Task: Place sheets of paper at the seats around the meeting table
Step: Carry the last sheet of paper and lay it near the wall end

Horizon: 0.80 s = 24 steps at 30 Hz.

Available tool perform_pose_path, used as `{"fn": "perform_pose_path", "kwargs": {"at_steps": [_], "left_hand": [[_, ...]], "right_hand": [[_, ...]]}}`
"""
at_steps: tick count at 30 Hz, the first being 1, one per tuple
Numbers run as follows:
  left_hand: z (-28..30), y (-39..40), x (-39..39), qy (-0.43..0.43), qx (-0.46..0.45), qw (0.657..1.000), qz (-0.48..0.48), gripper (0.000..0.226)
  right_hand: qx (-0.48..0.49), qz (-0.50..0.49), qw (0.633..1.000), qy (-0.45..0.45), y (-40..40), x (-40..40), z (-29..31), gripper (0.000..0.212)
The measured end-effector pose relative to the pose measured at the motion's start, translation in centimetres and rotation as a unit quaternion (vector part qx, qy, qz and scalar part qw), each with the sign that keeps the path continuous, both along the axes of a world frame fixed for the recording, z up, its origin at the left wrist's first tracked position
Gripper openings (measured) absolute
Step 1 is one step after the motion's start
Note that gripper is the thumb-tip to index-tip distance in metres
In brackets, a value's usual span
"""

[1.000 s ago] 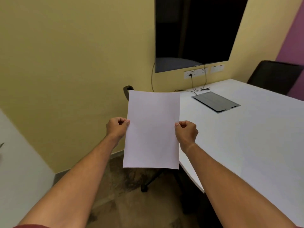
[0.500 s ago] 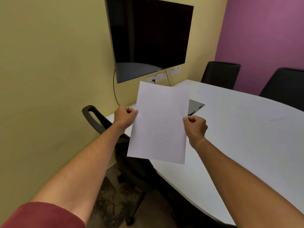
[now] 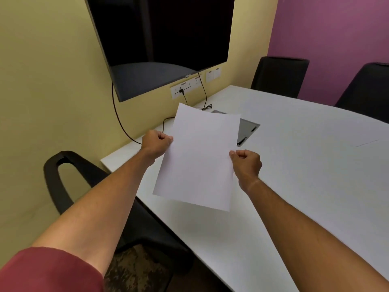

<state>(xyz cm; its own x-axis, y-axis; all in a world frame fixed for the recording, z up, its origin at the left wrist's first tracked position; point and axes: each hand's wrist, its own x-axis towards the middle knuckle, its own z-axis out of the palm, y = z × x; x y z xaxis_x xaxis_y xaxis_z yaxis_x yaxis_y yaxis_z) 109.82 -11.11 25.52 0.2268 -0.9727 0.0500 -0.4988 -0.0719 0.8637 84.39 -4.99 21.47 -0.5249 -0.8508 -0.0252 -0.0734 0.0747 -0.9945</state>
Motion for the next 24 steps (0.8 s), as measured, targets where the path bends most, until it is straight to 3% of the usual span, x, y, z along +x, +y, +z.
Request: {"fn": "perform_pose_path", "kwargs": {"at_steps": [11, 24], "left_hand": [[-8.1, -11.9, 2.5, -0.089, 0.114, 0.99, 0.009, 0.023], [-21.0, -21.6, 7.8, -0.149, 0.204, 0.967, -0.035, 0.021]], "right_hand": [[0.146, 0.057, 0.985, -0.076, -9.2, 2.4, -9.8, 0.02], [0.289, 0.048, 0.943, -0.158, -14.6, 8.6, -20.6, 0.007]]}}
